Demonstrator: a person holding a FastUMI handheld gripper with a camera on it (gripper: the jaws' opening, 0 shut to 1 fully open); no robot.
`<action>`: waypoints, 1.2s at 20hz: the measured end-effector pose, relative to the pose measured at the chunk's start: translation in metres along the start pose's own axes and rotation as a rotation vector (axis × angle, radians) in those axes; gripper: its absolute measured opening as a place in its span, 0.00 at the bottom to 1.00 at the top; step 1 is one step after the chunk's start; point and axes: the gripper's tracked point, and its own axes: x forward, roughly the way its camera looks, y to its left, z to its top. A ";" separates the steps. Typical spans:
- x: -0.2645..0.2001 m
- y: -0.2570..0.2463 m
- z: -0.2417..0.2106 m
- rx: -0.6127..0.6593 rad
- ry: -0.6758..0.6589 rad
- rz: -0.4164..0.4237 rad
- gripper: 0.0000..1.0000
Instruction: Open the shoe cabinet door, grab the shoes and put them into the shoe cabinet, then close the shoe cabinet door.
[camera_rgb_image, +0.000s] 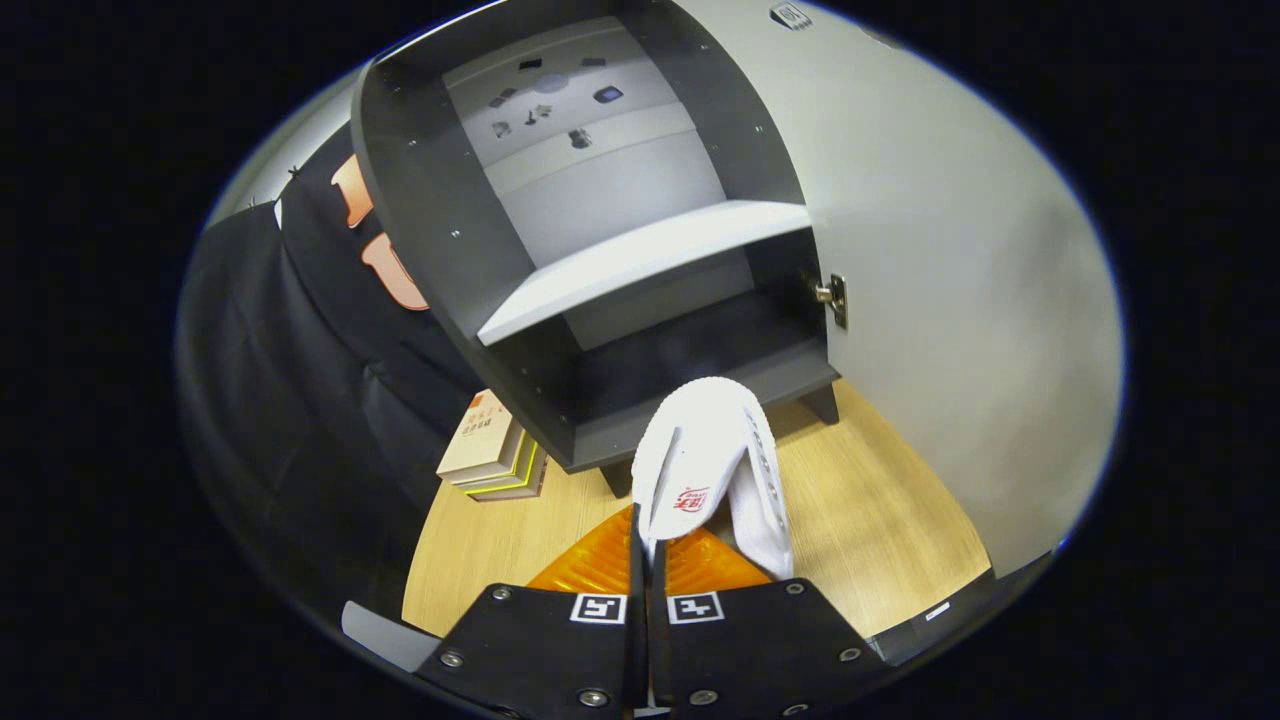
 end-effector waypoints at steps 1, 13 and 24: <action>-0.008 0.006 0.006 -0.013 -0.014 -0.001 0.01; -0.018 0.043 0.090 -0.096 -0.091 0.017 0.01; 0.083 0.047 0.173 -0.099 -0.076 0.045 0.01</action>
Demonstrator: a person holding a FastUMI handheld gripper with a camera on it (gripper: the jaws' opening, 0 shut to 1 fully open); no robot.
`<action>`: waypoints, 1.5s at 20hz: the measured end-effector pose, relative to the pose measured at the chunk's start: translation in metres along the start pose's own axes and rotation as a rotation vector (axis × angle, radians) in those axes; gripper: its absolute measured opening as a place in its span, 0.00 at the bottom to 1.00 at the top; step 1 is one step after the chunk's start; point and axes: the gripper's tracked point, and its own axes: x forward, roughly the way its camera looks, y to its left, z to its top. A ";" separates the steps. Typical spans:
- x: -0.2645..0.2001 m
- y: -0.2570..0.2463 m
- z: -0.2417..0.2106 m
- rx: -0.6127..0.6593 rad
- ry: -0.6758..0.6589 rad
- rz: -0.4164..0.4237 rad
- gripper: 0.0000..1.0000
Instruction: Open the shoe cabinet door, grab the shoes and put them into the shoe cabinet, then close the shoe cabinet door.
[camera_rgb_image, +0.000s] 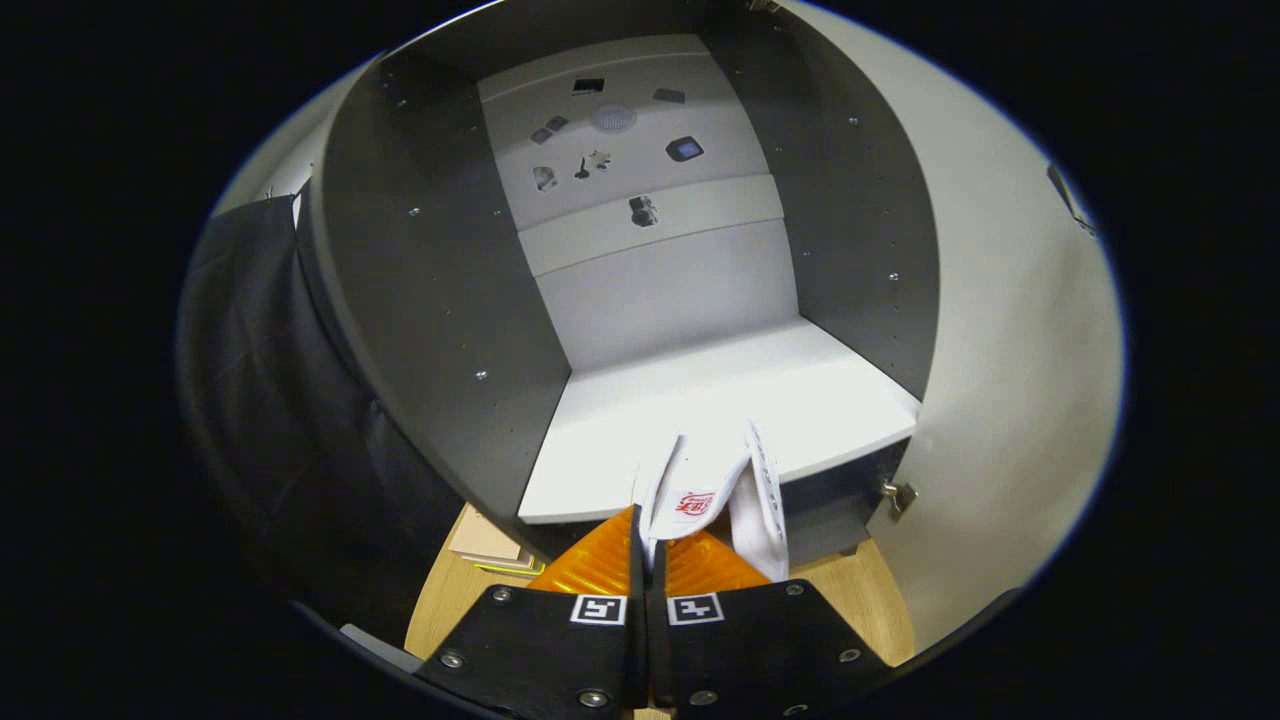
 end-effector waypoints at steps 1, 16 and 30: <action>0.009 0.001 0.007 0.004 0.000 0.013 0.01; 0.117 -0.003 0.071 -0.090 0.021 0.064 0.01; 0.146 0.000 0.082 -0.071 -0.001 0.083 0.10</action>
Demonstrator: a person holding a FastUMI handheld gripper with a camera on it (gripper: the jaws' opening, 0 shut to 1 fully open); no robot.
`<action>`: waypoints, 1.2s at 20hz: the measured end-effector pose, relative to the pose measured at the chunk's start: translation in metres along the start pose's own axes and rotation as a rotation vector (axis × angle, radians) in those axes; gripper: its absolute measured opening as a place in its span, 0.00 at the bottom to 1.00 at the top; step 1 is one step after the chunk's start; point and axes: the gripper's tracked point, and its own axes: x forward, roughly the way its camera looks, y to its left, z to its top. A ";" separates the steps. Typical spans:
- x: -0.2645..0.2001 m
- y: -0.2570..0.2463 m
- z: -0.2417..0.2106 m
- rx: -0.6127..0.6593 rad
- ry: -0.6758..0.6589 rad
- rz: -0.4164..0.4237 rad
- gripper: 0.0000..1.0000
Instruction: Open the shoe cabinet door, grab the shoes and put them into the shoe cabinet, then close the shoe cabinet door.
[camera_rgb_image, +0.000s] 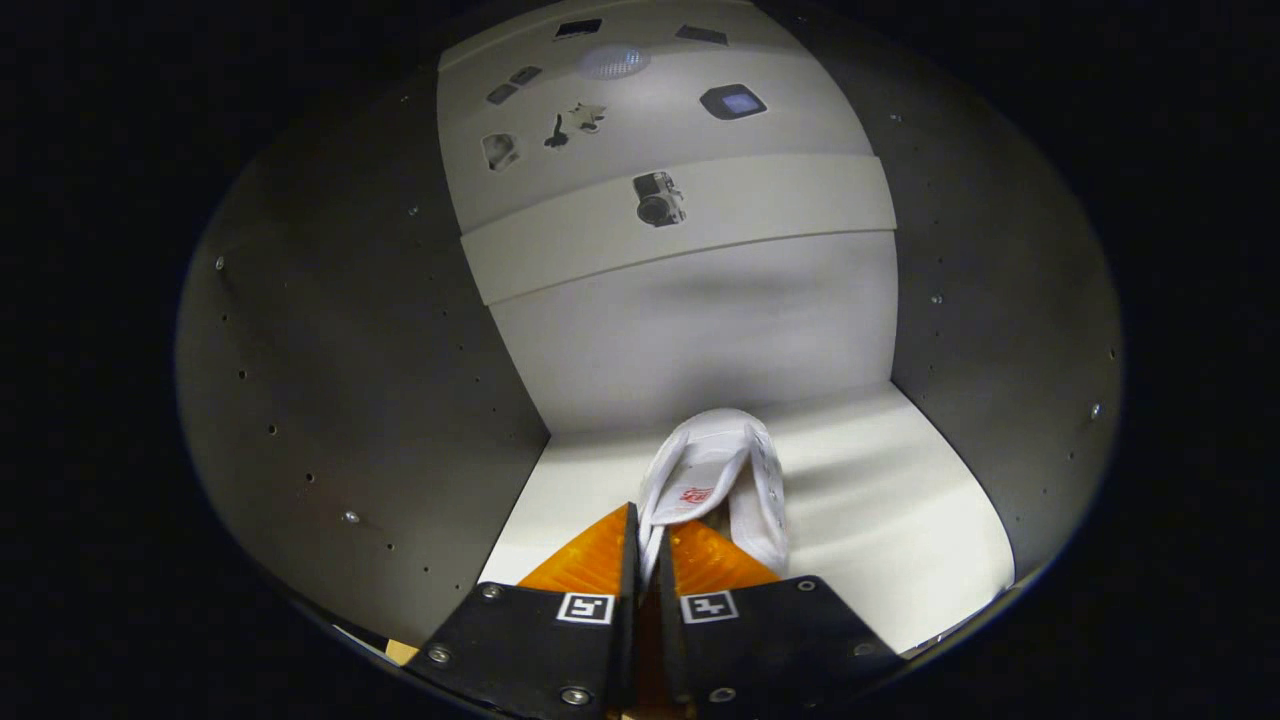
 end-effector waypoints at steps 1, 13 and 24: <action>-0.003 0.000 0.000 -0.001 -0.001 -0.004 0.14; -0.073 0.009 -0.001 -0.010 -0.089 -0.070 0.78; -0.176 0.024 -0.036 -0.046 -0.142 -0.147 0.88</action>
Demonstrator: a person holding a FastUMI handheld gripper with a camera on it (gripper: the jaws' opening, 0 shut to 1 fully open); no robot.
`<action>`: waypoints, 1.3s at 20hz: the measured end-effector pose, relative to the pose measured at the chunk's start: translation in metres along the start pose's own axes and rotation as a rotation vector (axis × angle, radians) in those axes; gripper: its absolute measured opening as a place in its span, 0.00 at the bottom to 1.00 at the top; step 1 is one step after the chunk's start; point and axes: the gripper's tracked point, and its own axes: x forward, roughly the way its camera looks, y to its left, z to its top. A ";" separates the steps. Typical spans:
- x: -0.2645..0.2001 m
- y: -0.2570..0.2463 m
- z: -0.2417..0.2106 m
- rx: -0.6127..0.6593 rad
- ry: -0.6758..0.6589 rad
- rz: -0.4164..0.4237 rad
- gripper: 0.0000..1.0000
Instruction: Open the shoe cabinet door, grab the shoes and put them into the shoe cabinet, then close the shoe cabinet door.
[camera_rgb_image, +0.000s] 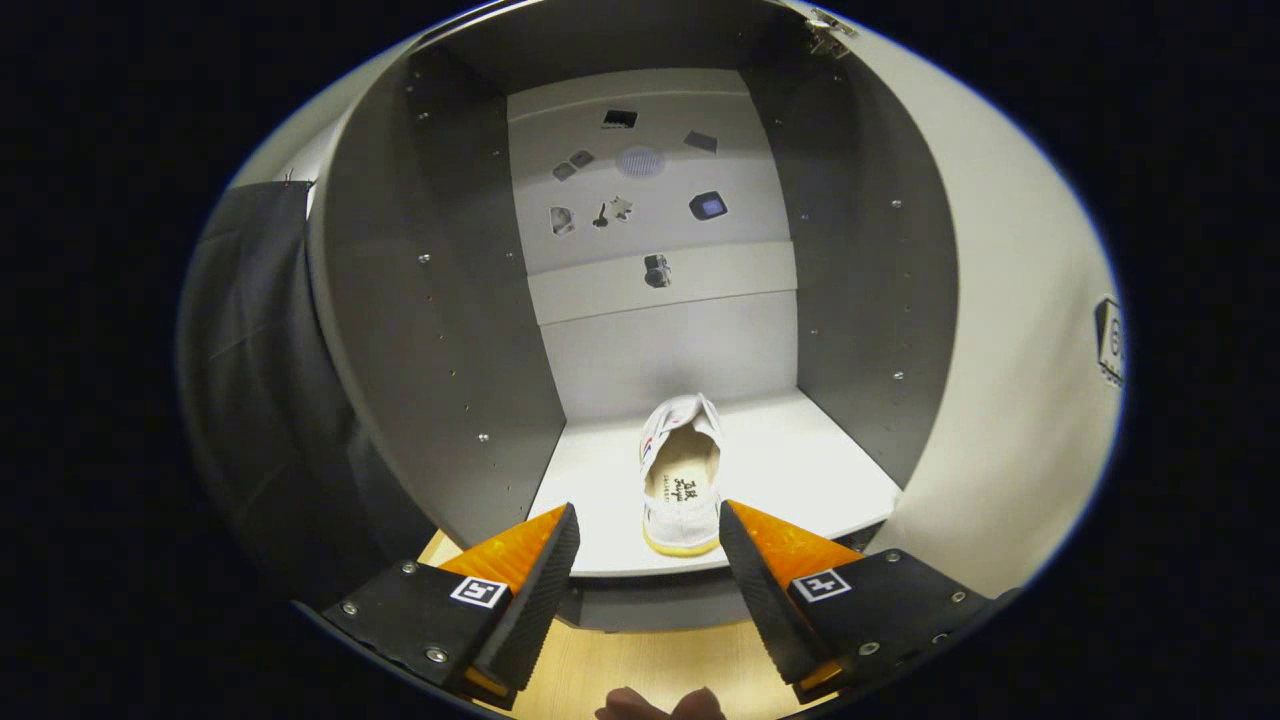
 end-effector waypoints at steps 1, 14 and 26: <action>-0.014 0.000 -0.004 0.000 -0.003 -0.004 0.88; -0.177 -0.016 -0.021 -0.012 -0.048 -0.039 0.89; -0.285 -0.062 -0.020 -0.006 -0.098 0.056 0.90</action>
